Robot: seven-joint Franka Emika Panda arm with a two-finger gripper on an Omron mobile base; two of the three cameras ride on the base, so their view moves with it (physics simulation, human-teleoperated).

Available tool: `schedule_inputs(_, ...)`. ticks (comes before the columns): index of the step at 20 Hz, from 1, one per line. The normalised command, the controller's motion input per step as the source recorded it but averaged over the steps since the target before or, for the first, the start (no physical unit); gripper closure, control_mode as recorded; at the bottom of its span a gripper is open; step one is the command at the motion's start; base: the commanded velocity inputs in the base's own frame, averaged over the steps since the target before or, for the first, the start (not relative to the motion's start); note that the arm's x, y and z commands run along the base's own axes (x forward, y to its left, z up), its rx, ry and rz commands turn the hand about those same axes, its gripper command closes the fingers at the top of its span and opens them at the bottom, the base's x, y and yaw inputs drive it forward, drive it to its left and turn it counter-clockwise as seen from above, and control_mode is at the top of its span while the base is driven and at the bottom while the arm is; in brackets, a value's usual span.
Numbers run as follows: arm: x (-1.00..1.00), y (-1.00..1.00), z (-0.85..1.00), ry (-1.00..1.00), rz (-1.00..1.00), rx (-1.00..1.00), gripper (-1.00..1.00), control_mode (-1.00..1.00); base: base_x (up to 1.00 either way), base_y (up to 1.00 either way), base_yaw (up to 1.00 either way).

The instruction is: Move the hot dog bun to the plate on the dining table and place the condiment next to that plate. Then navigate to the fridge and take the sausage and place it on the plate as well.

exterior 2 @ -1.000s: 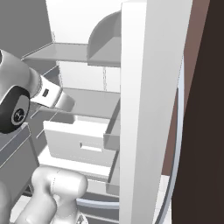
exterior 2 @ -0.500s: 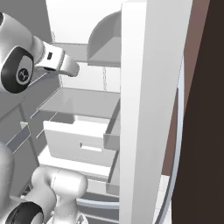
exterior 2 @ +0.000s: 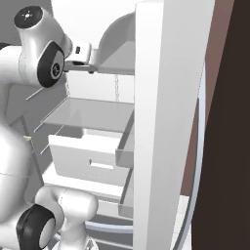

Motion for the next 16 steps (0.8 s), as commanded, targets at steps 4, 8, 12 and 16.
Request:
schedule_inputs(4, 0.56, 0.0, 0.0, 0.03, 0.16, 0.0, -1.0, -1.0, 0.0, 0.0, 0.0)
schedule_inputs(8, 0.45, 0.0, 0.0, 0.0, 0.07, 0.0, -1.0, -1.0, 0.0, 0.0, 0.0)
schedule_inputs(12, 0.43, 0.0, 0.0, 0.0, 0.0, 0.0, -1.0, -1.0, 0.0, 0.0, 0.0)
schedule_inputs(16, 0.47, 0.0, 0.0, 0.0, 0.0, 0.0, -1.0, -1.0, 0.0, 0.0, 0.0)
